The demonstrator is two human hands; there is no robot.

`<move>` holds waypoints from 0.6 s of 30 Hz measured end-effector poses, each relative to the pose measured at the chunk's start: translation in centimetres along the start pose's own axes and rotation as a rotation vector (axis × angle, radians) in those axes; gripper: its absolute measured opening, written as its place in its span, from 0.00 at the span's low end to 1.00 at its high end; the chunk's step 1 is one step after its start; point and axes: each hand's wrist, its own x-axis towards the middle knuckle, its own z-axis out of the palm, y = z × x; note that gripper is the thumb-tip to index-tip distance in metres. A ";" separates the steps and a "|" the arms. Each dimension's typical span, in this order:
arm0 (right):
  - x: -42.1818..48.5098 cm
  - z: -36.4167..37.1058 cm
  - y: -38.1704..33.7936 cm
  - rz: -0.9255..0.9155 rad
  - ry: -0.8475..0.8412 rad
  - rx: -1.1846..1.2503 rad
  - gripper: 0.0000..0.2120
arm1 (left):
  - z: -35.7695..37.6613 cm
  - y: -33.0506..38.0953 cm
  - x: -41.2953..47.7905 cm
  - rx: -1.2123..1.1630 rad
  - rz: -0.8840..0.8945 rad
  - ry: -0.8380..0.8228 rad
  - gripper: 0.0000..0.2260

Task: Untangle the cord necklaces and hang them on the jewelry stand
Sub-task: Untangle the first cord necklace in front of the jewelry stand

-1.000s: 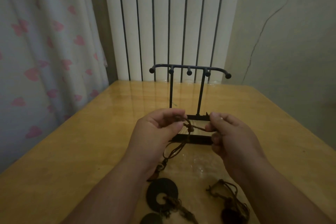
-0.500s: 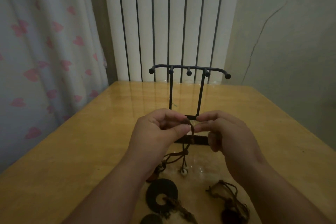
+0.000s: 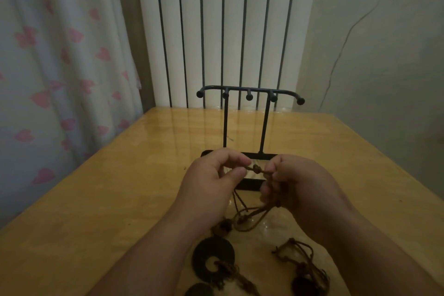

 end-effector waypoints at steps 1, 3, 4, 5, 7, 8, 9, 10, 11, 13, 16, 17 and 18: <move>-0.1 0.0 0.0 0.040 -0.038 0.055 0.11 | 0.1 0.0 0.0 0.039 0.016 0.000 0.09; -0.3 -0.1 0.2 0.050 -0.102 0.135 0.08 | 0.2 0.0 0.0 0.086 0.048 0.005 0.09; -0.4 -0.2 0.2 0.058 -0.128 0.151 0.07 | 0.2 0.0 0.0 0.083 0.053 0.014 0.09; -0.5 -0.4 0.4 0.072 -0.149 0.153 0.07 | 0.1 -0.1 0.1 0.074 0.060 0.027 0.09; -0.5 -0.6 0.4 0.095 -0.178 0.114 0.09 | -0.2 -0.1 0.1 0.070 0.077 0.059 0.09; -0.5 -0.7 0.3 0.096 -0.191 0.088 0.11 | -0.3 -0.1 0.1 0.066 0.082 0.077 0.09; -0.6 -0.7 0.2 0.088 -0.204 0.069 0.11 | -0.4 -0.1 0.2 0.056 0.083 0.097 0.09; -0.6 -0.6 0.2 0.071 -0.215 0.057 0.12 | -0.5 -0.1 0.2 0.045 0.080 0.115 0.08; -0.6 -0.6 0.4 0.052 -0.213 0.043 0.11 | -0.5 -0.1 0.2 0.039 0.075 0.127 0.08; -0.6 -0.5 0.4 0.019 -0.186 0.010 0.11 | -0.4 -0.2 0.2 0.038 0.068 0.121 0.09; -0.4 -0.5 0.5 0.003 -0.168 -0.037 0.09 | -0.2 -0.3 0.1 0.016 0.057 0.069 0.12; -0.4 -0.5 0.5 0.005 -0.155 -0.047 0.09 | -0.3 -0.3 0.2 -0.010 0.053 0.056 0.13; -0.5 -0.5 0.6 0.010 -0.138 -0.046 0.09 | -0.4 -0.4 0.3 -0.046 0.049 0.049 0.14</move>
